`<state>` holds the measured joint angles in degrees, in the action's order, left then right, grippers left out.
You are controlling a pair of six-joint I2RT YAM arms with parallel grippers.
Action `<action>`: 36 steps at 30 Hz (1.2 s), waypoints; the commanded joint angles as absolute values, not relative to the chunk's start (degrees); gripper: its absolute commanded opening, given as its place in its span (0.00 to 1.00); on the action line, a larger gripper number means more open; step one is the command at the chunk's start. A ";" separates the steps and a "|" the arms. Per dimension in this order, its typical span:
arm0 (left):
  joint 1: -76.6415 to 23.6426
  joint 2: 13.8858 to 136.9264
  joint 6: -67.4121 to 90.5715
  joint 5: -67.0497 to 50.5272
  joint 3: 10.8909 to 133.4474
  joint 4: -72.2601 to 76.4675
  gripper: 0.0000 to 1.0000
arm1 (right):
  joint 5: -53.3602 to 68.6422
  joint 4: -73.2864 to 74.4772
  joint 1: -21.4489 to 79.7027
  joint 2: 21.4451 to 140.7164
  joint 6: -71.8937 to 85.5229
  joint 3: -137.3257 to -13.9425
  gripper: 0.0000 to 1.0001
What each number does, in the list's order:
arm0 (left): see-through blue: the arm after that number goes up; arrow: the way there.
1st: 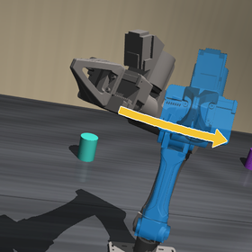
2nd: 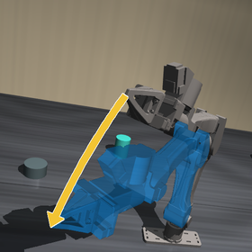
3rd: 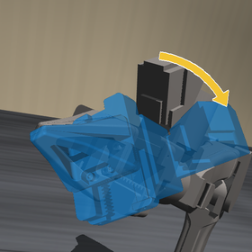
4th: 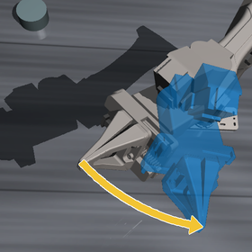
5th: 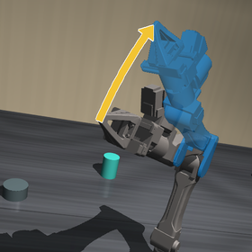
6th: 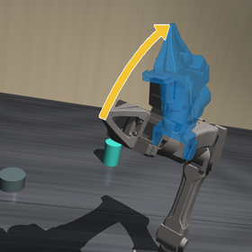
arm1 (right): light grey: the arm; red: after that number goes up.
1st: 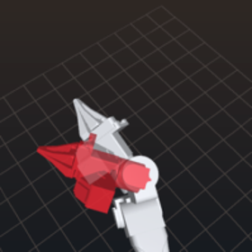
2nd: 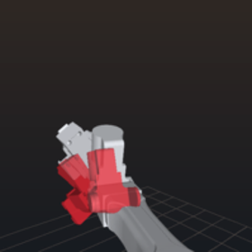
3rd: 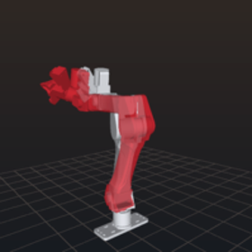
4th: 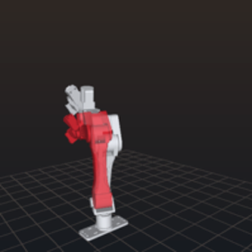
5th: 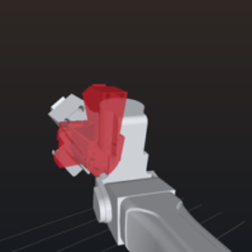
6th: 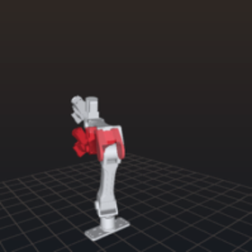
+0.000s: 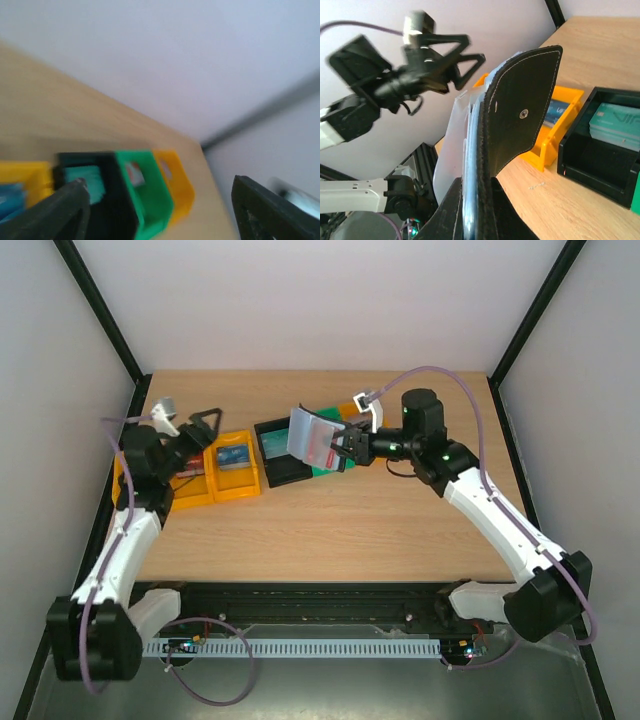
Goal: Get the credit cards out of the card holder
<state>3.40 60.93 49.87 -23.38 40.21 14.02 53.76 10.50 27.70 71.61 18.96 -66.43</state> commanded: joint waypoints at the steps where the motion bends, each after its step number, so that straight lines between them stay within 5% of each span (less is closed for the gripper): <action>1: -9.03 53.61 24.92 -42.61 43.73 18.87 0.82 | 54.32 15.96 27.99 72.98 16.93 -69.70 0.02; 4: -18.67 51.65 10.23 -42.75 47.14 12.06 0.90 | 45.08 18.23 30.08 74.16 18.32 -72.08 0.02; 10: -31.48 55.53 -0.73 -17.97 47.87 6.68 0.90 | 39.06 10.84 38.05 75.16 25.85 -71.49 0.02; 16: -34.79 58.05 -2.12 -18.42 46.63 6.49 0.99 | 38.78 7.18 40.56 76.31 29.51 -72.42 0.02; 20: -35.16 59.50 -1.36 -21.46 47.37 5.92 0.93 | 40.65 7.86 40.78 75.91 29.51 -74.63 0.02; 27: -27.51 55.11 8.71 -28.01 42.82 8.23 0.68 | 46.48 5.67 40.53 74.54 25.67 -72.89 0.02; 36: -19.34 53.10 16.94 -33.20 36.50 14.28 0.72 | 54.06 10.40 39.00 76.90 19.74 -74.92 0.02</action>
